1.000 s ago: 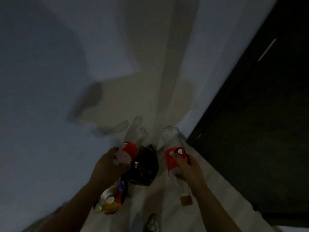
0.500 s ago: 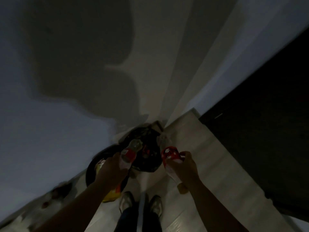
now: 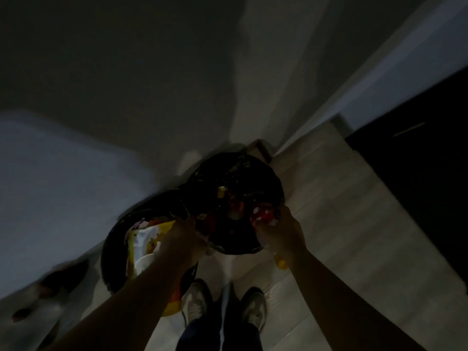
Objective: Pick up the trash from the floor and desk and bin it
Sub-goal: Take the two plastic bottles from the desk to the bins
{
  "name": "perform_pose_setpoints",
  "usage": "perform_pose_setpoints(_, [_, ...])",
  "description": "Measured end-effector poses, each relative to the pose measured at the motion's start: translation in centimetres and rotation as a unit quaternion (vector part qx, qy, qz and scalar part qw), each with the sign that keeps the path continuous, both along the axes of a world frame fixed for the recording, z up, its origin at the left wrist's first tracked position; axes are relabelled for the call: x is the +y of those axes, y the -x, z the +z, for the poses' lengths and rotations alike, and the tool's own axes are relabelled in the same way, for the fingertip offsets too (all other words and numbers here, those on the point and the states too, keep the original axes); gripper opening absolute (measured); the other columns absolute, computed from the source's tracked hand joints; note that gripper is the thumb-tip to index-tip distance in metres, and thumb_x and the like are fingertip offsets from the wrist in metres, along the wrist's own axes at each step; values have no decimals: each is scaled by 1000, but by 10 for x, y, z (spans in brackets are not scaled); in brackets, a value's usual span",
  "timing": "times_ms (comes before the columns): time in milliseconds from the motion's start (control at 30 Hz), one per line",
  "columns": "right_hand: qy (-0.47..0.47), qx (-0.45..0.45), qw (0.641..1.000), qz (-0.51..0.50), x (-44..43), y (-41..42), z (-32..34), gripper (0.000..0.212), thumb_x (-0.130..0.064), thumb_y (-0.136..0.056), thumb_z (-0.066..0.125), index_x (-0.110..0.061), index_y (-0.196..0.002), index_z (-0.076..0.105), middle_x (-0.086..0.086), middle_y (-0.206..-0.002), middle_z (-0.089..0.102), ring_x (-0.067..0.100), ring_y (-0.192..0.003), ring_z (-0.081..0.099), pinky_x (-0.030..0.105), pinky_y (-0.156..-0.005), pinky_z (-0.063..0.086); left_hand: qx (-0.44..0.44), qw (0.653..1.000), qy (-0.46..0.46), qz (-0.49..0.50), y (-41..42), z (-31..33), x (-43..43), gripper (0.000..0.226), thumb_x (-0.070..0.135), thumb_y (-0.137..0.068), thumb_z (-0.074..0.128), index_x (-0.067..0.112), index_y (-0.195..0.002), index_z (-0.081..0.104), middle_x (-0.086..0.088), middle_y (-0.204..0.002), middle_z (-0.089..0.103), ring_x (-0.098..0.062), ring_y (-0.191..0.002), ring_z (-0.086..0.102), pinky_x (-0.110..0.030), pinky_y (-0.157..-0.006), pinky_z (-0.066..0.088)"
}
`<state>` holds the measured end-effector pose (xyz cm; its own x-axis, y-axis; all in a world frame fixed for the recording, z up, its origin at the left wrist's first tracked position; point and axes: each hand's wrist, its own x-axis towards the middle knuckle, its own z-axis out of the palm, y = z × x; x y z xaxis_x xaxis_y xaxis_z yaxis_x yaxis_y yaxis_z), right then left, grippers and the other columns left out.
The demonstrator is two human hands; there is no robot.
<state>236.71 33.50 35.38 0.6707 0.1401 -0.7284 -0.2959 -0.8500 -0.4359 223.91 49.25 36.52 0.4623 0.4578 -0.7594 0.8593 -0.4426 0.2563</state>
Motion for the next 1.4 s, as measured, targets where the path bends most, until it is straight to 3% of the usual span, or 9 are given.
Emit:
perform_pose_setpoints(167, [42, -13, 998, 38, 12, -2, -53, 72, -40, -84, 66, -10, -141, 33, 15, -127, 55, 33, -113, 56, 33, -84, 47, 7, 1000, -16, -25, -2, -52, -1, 62, 25, -86, 62, 13, -140, 35, -21, -136, 39, -36, -116, 52, -36, -88, 47])
perform_pose_setpoints(267, [59, -2, 997, 56, 16, -4, -65, 71, -32, -83, 67, -9, -140, 32, 18, -130, 50, 36, -115, 53, 39, -90, 49, -10, 999, -30, -32, 0, -64, -4, 59, 25, -88, 59, 12, -140, 35, -18, -137, 39, -34, -116, 51, -38, -91, 47])
perform_pose_setpoints(567, [80, -25, 982, 170, 13, 13, -21, 56, -24, -87, 61, -12, -137, 39, 15, -128, 51, 33, -113, 54, 44, -94, 49, -59, 994, -23, -89, 11, -31, 2, 62, 39, -87, 61, 16, -140, 36, -7, -135, 47, -22, -123, 49, -30, -98, 44])
perform_pose_setpoints(733, [98, -62, 949, 292, 7, 13, 44, 45, -27, -86, 63, -15, -127, 49, 10, -125, 54, 26, -115, 54, 37, -94, 48, -60, 990, -53, -117, 17, 32, 7, 33, 33, -85, 58, 13, -112, 57, -5, -111, 64, -22, -105, 61, -30, -82, 49])
perform_pose_setpoints(867, [87, -102, 914, 383, 3, 10, 100, 42, -29, -89, 60, -15, -127, 49, 7, -127, 54, 23, -118, 52, 32, -94, 45, -88, 985, -85, -121, 22, 97, 7, 36, 34, -82, 64, 12, -109, 61, -7, -110, 62, -26, -105, 60, -25, -75, 44])
perform_pose_setpoints(1000, [71, -124, 876, 460, -2, 13, 164, 45, -31, -89, 60, -15, -129, 46, 6, -127, 51, 23, -117, 51, 32, -94, 44, -134, 973, -119, -143, 36, 168, 2, 34, 11, -47, 90, -1, -72, 70, -18, -70, 68, -34, -63, 67, -27, -52, 52])
perform_pose_setpoints(1033, [60, -134, 869, 473, -3, 14, 182, 44, -31, -88, 60, -15, -128, 47, 6, -126, 51, 23, -115, 51, 31, -92, 44, -150, 966, -146, -154, 39, 185, -1, 39, 11, -43, 92, 0, -75, 71, -17, -72, 68, -33, -64, 68, -28, -51, 54])
perform_pose_setpoints(1167, [13, -167, 846, 506, -15, 20, 250, 36, -27, -85, 62, -12, -117, 54, 6, -116, 55, 23, -107, 54, 30, -83, 45, -84, 985, -119, -91, 56, 243, -22, 45, 31, -84, 64, 15, -126, 56, -6, -128, 56, -23, -119, 53, -28, -93, 42])
perform_pose_setpoints(1400, [-75, -220, 791, 566, -21, 34, 384, 41, -28, -87, 59, -18, -126, 52, 3, -121, 55, 20, -108, 53, 27, -81, 42, -117, 973, -182, -75, 99, 365, -55, 38, 37, -85, 59, 20, -120, 58, -3, -119, 58, -22, -110, 55, -28, -89, 42])
